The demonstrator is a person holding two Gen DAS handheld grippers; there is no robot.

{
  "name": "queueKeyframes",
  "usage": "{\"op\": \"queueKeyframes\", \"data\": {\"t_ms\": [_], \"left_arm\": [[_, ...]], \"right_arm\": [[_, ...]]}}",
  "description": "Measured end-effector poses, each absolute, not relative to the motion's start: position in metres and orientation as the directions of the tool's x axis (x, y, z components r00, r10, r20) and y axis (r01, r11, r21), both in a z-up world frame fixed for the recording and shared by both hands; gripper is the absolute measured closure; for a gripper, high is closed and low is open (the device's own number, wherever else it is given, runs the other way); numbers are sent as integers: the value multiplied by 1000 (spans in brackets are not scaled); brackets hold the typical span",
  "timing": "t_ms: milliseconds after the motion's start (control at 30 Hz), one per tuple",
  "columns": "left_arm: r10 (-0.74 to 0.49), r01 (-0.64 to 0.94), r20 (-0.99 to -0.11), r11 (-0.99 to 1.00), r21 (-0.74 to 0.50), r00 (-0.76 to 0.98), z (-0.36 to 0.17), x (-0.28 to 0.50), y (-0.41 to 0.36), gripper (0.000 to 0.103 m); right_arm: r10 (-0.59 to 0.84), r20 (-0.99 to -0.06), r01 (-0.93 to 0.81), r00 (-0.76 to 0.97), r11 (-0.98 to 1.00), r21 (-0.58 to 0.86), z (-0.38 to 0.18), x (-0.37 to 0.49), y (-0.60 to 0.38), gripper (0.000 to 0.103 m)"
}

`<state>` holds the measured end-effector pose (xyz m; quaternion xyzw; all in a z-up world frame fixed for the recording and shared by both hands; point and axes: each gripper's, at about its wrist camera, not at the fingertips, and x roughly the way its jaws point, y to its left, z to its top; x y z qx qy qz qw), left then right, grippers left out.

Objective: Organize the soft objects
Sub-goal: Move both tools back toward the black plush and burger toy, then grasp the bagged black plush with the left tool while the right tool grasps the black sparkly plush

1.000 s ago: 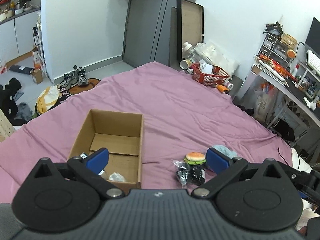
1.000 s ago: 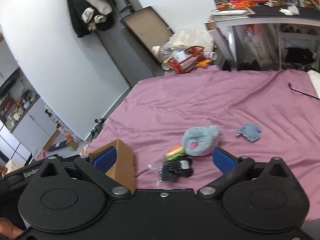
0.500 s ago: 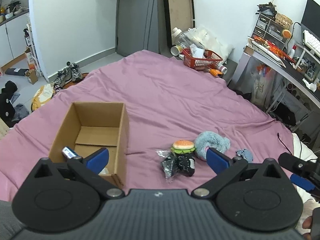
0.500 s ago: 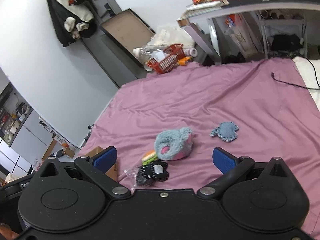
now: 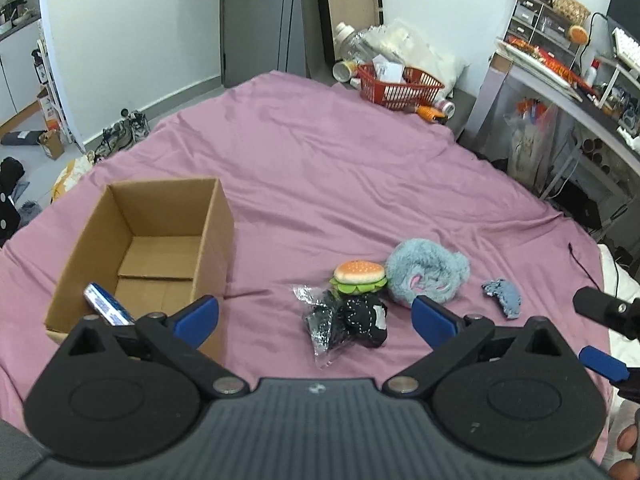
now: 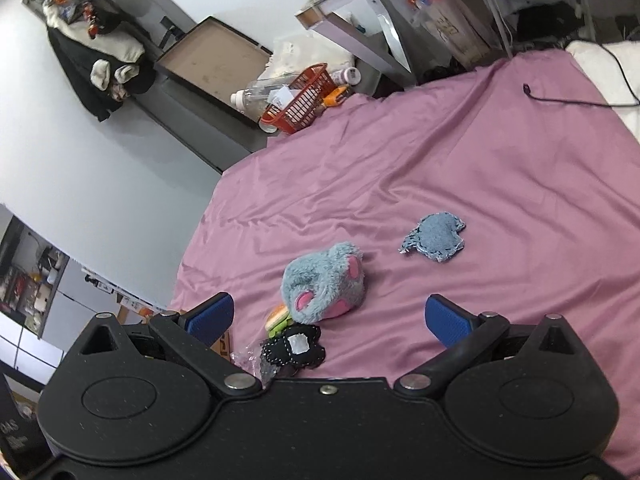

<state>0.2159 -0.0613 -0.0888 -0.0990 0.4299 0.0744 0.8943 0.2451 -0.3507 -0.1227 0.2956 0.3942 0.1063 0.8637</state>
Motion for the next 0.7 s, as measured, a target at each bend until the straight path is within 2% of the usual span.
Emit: {"op": "queueKeyframes", "data": {"t_ms": [133, 300, 467, 633, 700], "left_arm": [[51, -245, -802, 962, -120, 594, -107, 225, -61, 3], [60, -280, -821, 952, -125, 568, -129, 237, -60, 9], [45, -291, -835, 946, -140, 548, -151, 246, -57, 18], [24, -303, -854, 940, -158, 520, -168, 253, -56, 33], [17, -318, -859, 933, -170, 511, -174, 256, -53, 38]], "right_arm": [[453, -626, 28, 634, 796, 605, -135, 255, -347, 3], [500, -650, -12, 573, 798, 603, -147, 264, -332, 13], [541, -652, -8, 531, 773, 634, -158, 274, -322, 19], [571, -658, -4, 491, 757, 654, -172, 287, -306, 22], [579, -668, 11, 467, 751, 660, -180, 294, -300, 29]]}}
